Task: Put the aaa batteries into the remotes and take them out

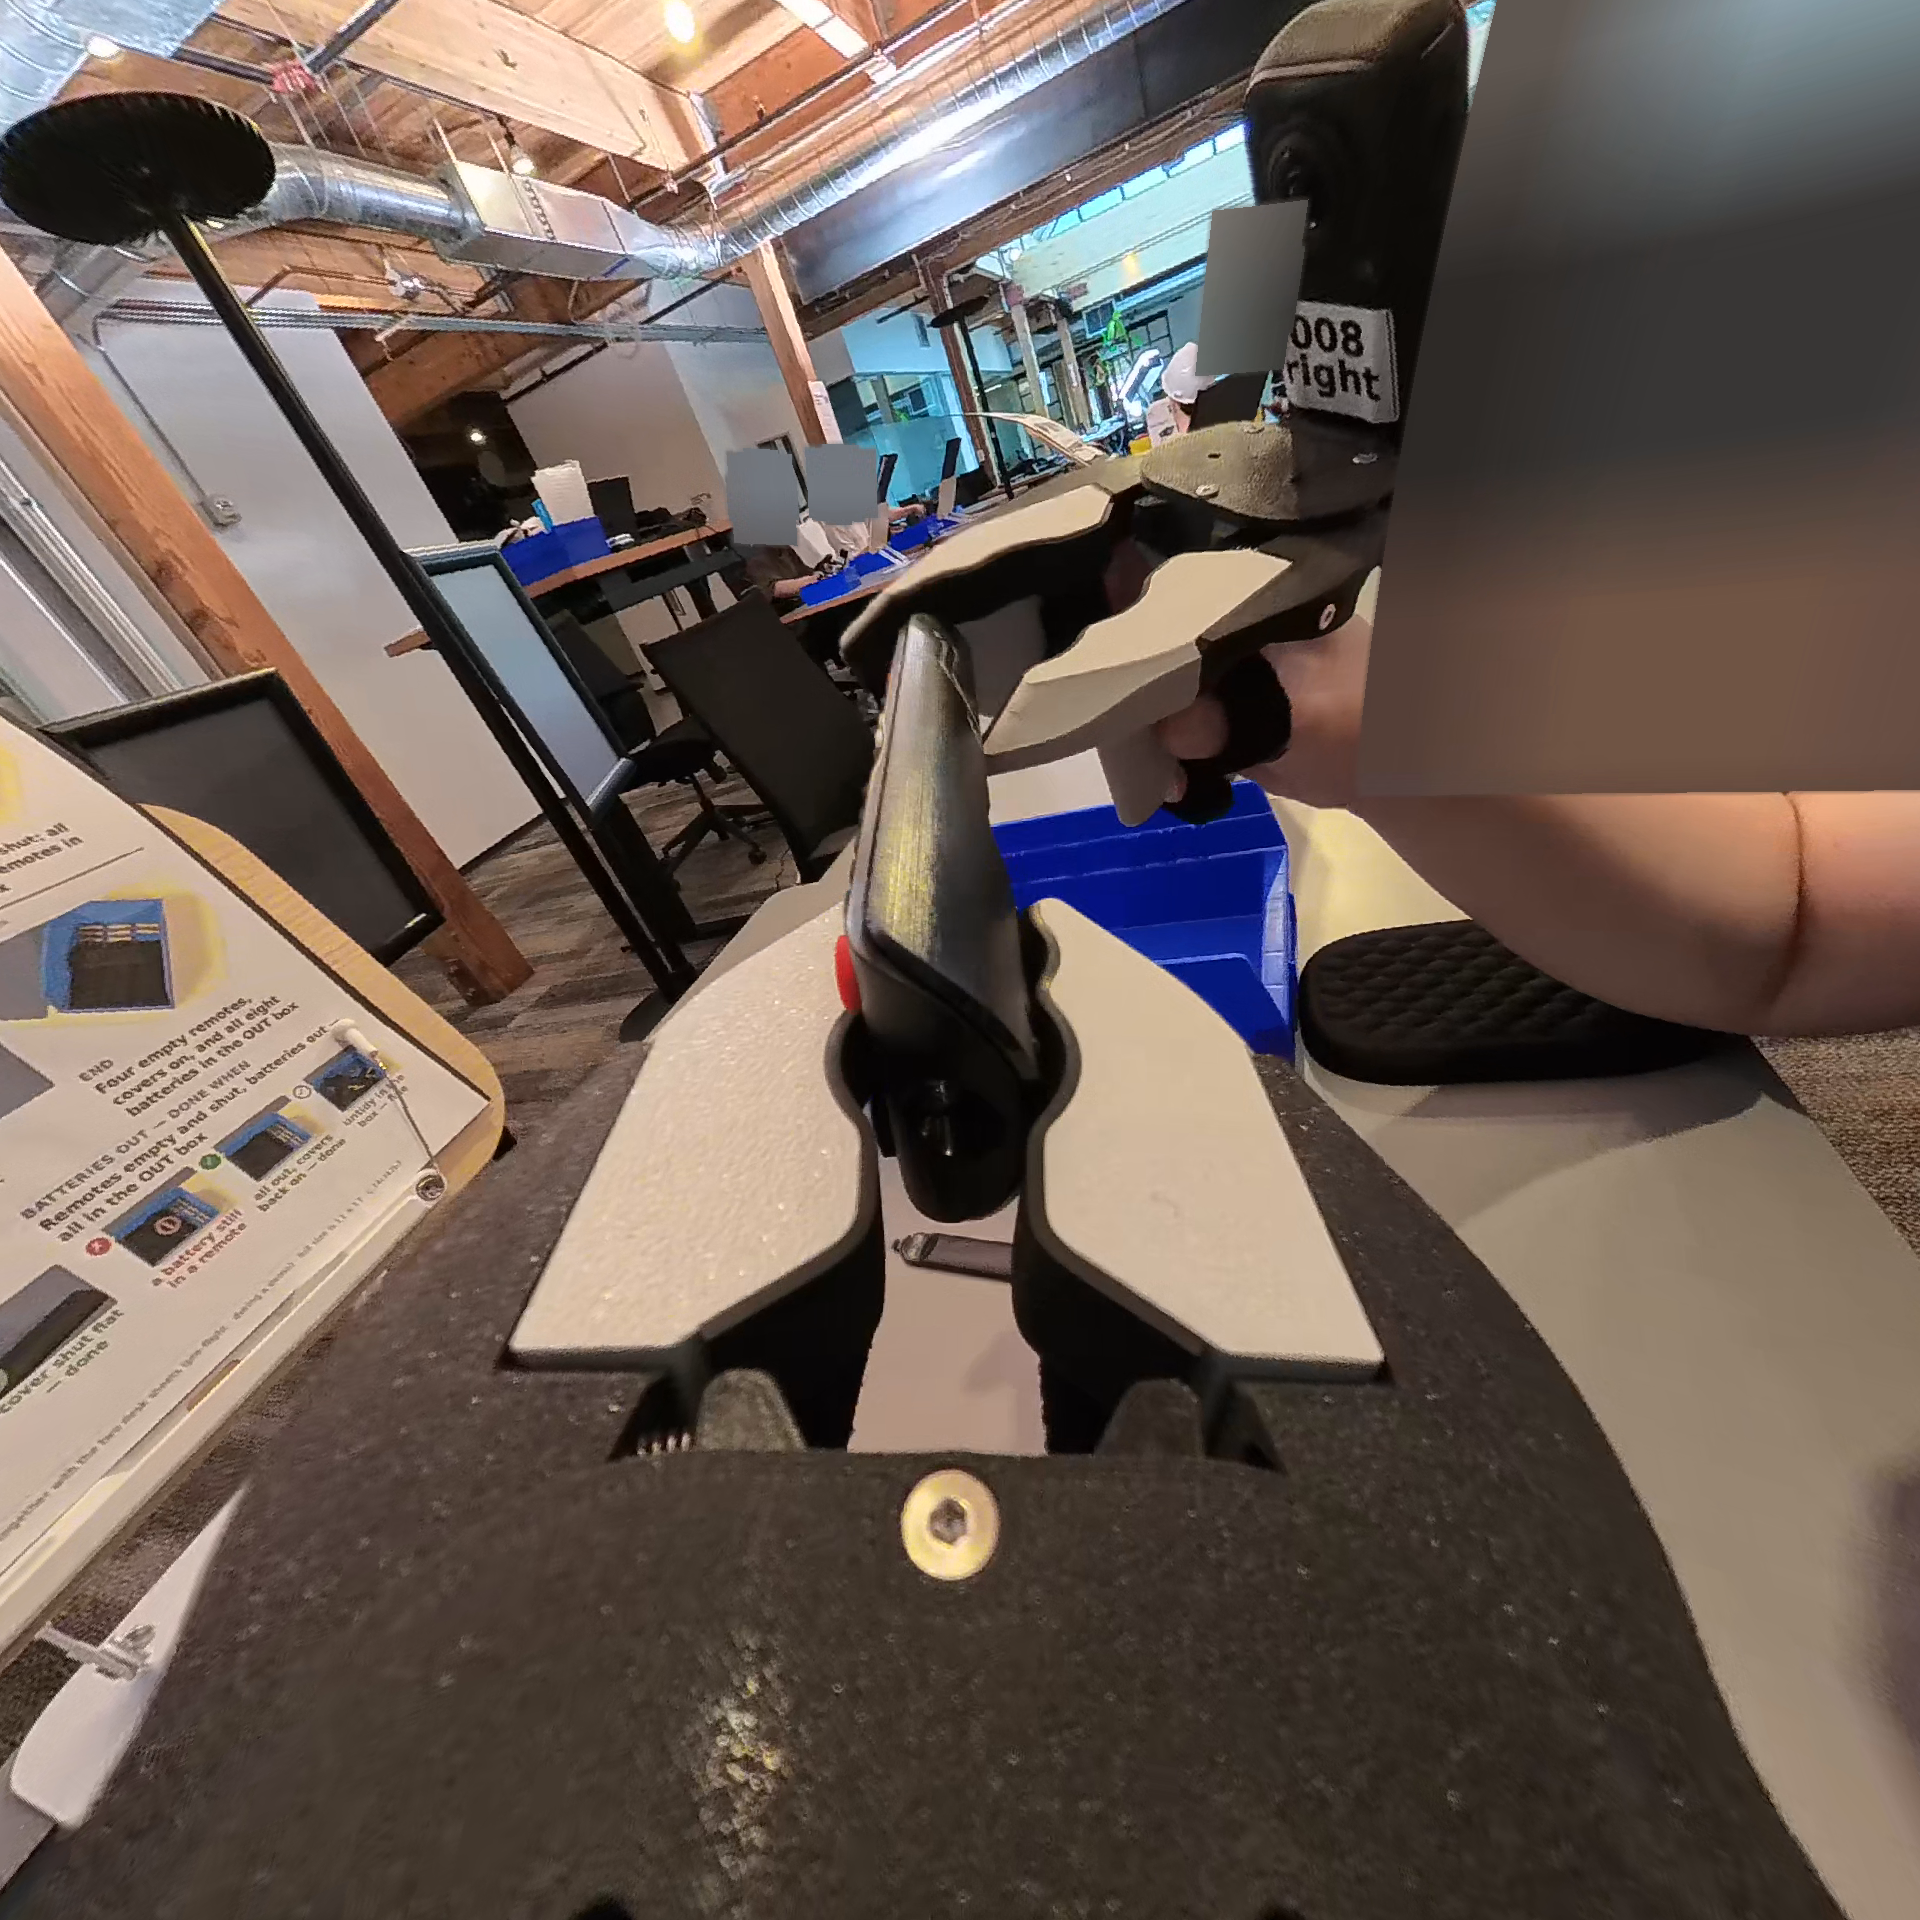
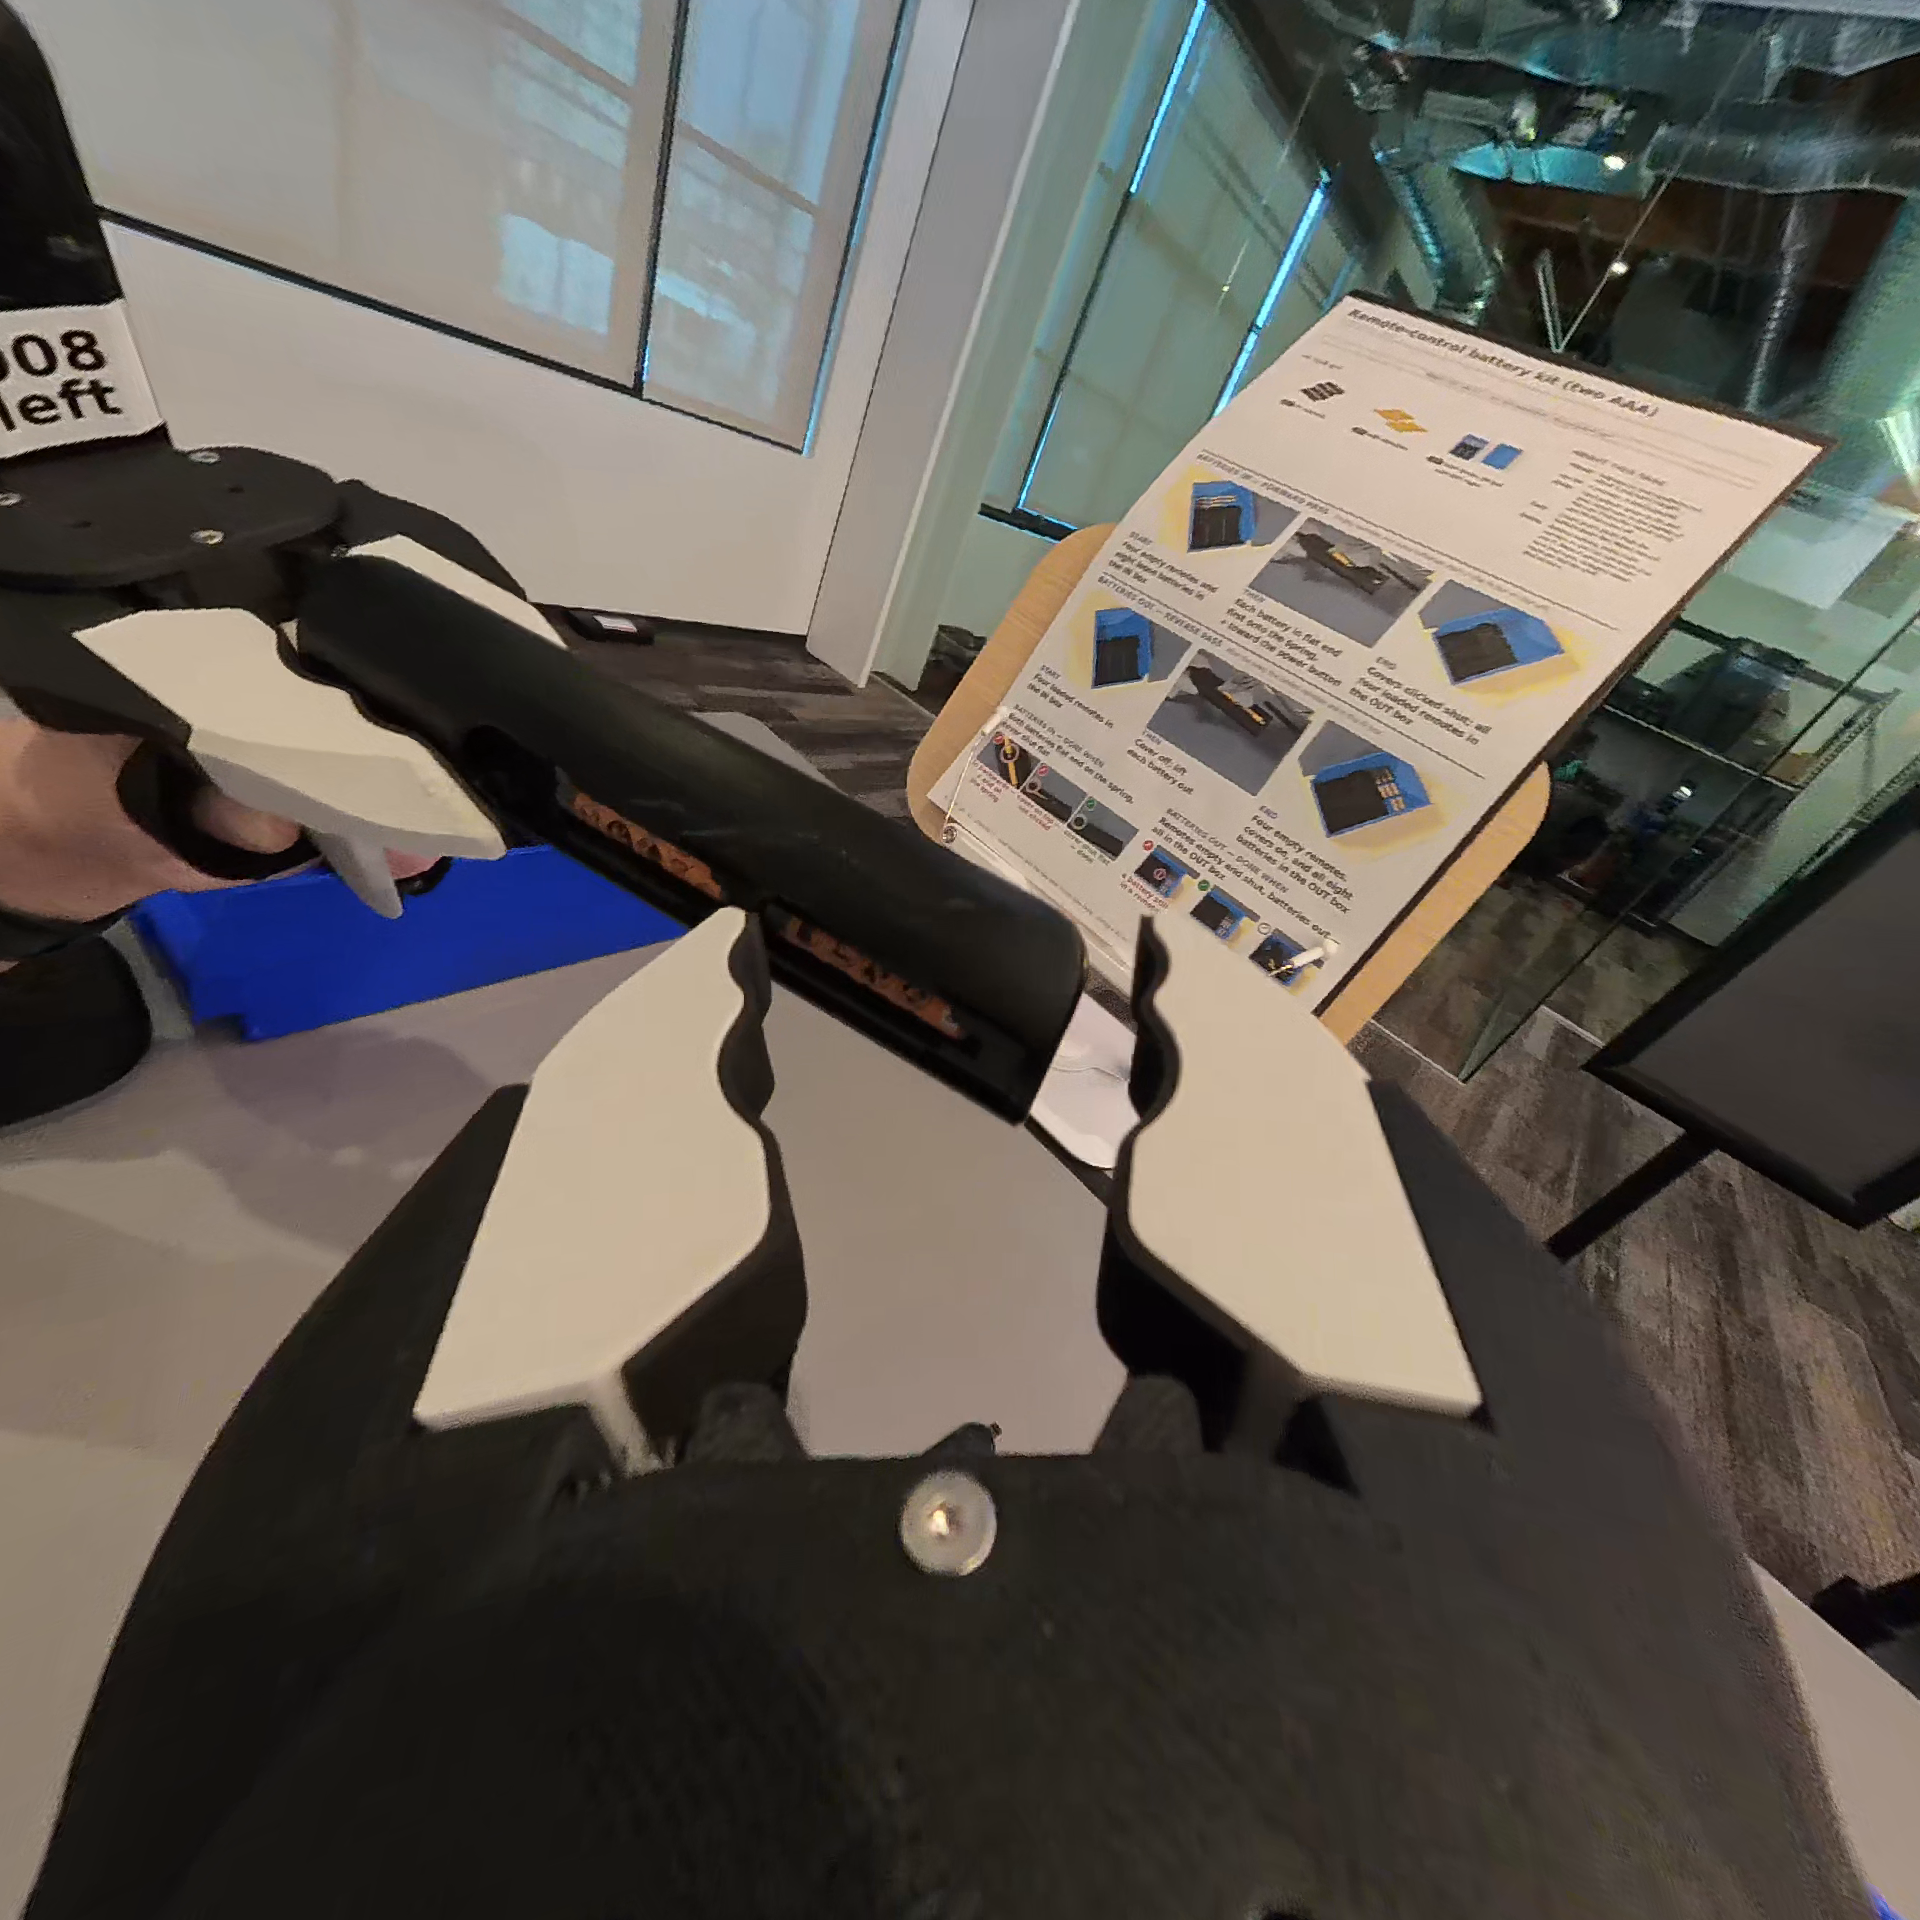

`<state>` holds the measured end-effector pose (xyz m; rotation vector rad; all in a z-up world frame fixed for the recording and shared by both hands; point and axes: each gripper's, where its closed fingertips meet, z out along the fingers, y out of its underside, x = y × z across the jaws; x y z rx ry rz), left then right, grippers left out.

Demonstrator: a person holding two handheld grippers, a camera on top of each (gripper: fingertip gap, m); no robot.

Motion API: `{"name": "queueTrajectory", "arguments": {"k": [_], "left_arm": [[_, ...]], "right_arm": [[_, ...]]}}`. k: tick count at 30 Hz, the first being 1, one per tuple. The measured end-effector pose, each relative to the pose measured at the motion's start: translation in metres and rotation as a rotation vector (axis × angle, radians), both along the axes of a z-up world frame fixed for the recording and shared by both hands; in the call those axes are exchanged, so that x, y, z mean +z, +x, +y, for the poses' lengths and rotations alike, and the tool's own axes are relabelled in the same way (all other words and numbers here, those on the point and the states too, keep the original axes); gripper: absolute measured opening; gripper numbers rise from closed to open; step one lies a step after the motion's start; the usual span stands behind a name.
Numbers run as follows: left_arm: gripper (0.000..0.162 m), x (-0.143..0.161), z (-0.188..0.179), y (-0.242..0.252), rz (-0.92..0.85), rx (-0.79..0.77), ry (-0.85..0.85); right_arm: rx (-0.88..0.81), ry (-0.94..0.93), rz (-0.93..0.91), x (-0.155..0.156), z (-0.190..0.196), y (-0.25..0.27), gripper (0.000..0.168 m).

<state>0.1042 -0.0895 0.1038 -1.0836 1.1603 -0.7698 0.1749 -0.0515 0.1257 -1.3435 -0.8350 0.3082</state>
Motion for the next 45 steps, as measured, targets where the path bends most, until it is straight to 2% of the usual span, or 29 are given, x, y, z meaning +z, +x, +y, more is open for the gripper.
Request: {"name": "queueTrajectory", "arguments": {"k": [7,20,32,45], "left_arm": [[0.024,-0.001,0.003,0.002,0.006,0.046,0.028],[0.024,-0.003,0.001,0.003,0.020,0.040,0.045],[0.024,0.001,-0.003,0.002,-0.019,-0.007,0.024],[0.024,0.005,-0.007,0.002,-0.056,-0.017,0.024]], "right_arm": [[-0.041,-0.029,0.003,-0.004,0.004,0.002,0.067],[0.035,-0.106,0.007,-0.010,0.002,-0.001,0.060],[0.091,-0.102,0.029,-0.005,-0.006,-0.003,0.055],[0.066,-0.072,0.046,0.000,-0.010,-0.002,0.055]]}}
